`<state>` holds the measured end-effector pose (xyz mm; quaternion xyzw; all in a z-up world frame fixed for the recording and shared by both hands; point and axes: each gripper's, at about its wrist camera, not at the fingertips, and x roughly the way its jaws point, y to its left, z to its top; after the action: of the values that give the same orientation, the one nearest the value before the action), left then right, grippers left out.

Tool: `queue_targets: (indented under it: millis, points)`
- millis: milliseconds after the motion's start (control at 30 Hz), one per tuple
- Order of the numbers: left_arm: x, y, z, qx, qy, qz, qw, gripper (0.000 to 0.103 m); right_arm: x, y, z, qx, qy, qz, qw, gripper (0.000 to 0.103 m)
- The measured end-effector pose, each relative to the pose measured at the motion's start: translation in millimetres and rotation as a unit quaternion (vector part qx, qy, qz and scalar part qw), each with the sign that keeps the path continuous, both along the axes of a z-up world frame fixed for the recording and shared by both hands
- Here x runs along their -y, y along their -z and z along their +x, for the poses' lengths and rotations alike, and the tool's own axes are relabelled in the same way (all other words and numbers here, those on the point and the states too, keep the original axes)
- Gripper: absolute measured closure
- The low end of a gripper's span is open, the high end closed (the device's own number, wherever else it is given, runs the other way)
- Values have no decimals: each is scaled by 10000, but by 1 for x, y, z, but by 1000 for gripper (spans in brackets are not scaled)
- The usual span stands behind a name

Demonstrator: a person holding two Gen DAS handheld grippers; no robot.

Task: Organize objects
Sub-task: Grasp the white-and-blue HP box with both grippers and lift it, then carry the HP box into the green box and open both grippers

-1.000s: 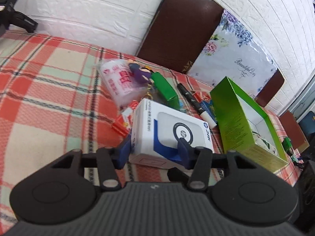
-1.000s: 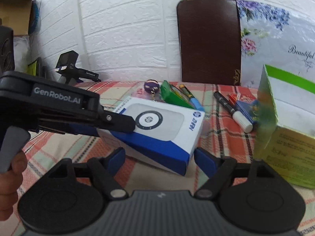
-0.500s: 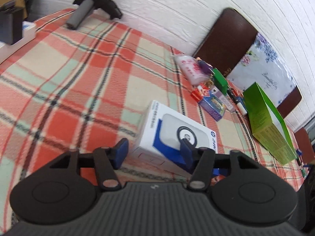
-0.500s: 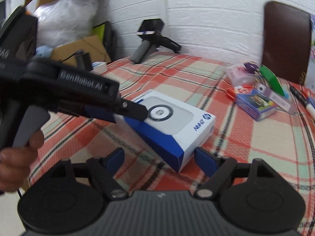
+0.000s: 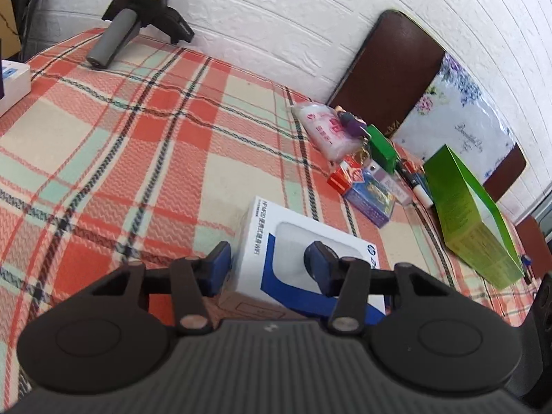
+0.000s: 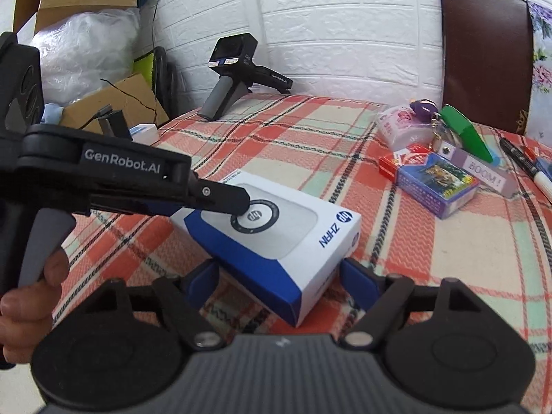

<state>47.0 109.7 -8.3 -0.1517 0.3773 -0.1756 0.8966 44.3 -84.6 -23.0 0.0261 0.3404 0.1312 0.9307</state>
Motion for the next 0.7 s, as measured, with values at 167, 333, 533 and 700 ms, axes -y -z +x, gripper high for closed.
queue_targets:
  millis: [167, 333, 533, 700]
  points:
    - [44, 2, -15, -128, 389, -46, 9991, 50, 34, -2, -31, -77, 246, -140, 9996, 24]
    - [118, 5, -30, -187, 1090, -148, 9938, 49, 95, -5, -77, -91, 819, -300, 9961, 24]
    - [217, 4, -50, -182, 2046, -83, 9786, 46, 174, -13, -139, -110, 1755, -260, 9841, 23]
    - [278, 6, -70, -27, 2547, 142, 9669, 45, 225, -7, -178, -109, 2331, 34, 9724, 24]
